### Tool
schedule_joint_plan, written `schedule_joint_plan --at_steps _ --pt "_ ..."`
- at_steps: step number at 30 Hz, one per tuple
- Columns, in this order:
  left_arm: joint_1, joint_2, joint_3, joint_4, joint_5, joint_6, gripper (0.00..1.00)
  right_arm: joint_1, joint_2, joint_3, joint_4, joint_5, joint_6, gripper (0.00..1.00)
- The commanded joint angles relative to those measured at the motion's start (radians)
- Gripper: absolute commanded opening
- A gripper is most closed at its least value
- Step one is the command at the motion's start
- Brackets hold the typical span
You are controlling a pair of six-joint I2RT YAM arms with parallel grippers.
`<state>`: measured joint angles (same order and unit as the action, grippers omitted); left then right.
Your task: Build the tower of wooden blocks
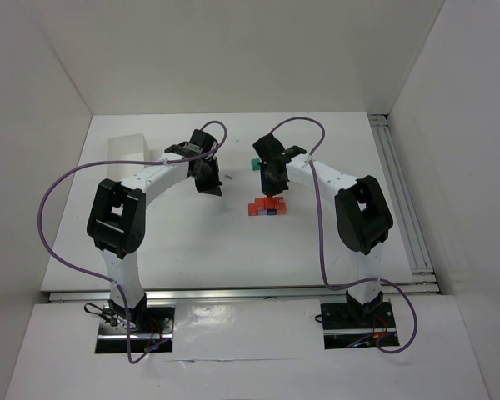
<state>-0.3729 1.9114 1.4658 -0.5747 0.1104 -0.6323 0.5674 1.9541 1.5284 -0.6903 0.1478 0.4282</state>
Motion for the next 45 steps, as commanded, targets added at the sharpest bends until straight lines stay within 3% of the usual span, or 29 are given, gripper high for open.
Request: schedule_joint_plan --at_steps 1,14,25,45 --pt "-0.001 -0.037 -0.009 0.01 0.014 0.005 0.0 0.012 -0.018 -0.001 -0.034 0.032 0.0 0.14" --pt "-0.001 -0.037 -0.009 0.01 0.014 0.005 0.0 -0.017 -0.145 -0.003 -0.005 0.193 0.102 0.15" --pt "-0.001 -0.037 0.001 0.01 0.014 0.005 0.0 -0.07 -0.199 -0.186 0.031 0.144 0.122 0.15" --pt "-0.011 -0.037 -0.008 0.01 0.014 0.005 0.0 -0.07 -0.152 -0.168 0.04 0.05 0.086 0.15"
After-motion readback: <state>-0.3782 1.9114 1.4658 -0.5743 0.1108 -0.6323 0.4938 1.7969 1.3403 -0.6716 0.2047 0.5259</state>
